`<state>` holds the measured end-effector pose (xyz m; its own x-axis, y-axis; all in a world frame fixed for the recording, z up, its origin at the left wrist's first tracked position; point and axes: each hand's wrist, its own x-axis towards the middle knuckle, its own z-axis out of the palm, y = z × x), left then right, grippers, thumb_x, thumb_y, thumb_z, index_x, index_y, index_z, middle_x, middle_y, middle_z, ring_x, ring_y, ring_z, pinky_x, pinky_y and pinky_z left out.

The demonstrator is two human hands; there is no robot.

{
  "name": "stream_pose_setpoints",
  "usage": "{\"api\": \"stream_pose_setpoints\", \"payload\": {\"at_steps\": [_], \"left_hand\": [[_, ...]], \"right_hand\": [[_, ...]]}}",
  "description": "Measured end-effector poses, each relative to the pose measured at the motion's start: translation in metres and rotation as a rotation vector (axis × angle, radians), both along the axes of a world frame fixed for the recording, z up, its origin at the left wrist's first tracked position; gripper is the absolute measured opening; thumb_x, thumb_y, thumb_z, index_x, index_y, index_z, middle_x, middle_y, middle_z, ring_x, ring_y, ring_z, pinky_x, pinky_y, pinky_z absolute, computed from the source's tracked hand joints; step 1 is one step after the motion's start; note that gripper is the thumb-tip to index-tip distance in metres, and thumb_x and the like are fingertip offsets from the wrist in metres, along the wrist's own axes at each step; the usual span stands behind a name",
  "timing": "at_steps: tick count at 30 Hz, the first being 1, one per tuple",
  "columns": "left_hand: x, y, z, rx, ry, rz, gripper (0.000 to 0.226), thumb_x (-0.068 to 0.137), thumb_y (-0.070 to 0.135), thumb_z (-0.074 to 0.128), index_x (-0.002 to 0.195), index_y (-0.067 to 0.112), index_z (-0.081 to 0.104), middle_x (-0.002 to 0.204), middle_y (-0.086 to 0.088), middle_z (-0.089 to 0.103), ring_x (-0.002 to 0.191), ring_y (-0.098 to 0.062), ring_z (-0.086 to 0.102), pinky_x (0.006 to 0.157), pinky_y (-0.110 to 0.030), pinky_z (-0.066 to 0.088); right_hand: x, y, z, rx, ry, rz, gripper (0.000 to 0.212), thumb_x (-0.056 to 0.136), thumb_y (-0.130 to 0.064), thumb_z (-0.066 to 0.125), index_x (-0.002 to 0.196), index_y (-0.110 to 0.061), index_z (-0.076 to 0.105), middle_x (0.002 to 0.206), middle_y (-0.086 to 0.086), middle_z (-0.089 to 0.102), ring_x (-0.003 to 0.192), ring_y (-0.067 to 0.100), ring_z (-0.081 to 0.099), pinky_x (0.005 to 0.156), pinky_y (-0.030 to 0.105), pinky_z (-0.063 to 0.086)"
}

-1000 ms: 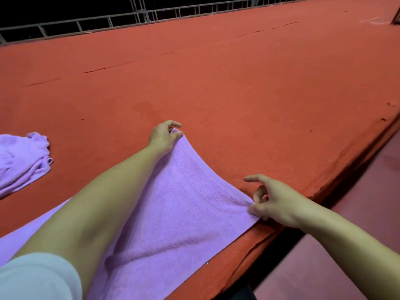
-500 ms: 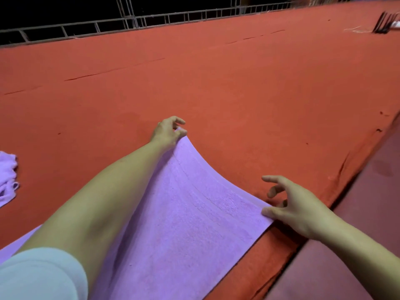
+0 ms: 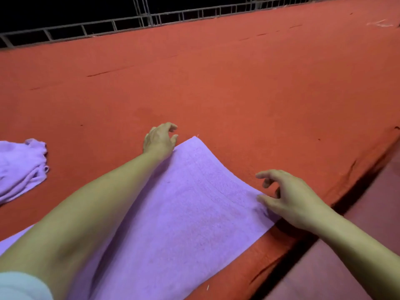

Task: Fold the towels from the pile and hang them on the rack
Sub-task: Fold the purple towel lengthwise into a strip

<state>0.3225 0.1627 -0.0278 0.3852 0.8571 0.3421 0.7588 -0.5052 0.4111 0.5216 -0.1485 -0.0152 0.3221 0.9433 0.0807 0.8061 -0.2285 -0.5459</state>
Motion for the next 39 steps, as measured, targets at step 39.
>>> {"api": "stream_pose_setpoints", "payload": {"at_steps": [39], "left_hand": [[-0.452, -0.407, -0.01, -0.184, 0.043, 0.182, 0.027, 0.087, 0.041, 0.055, 0.114, 0.046, 0.054, 0.084, 0.028, 0.065, 0.078, 0.003, 0.058, 0.073, -0.014, 0.045]], "right_hand": [[-0.32, -0.053, -0.011, 0.001, -0.262, 0.851, 0.042, 0.093, -0.032, 0.051, 0.132, -0.044, 0.043, 0.087, -0.01, 0.065, 0.083, 0.013, 0.061, 0.074, 0.035, 0.048]]}}
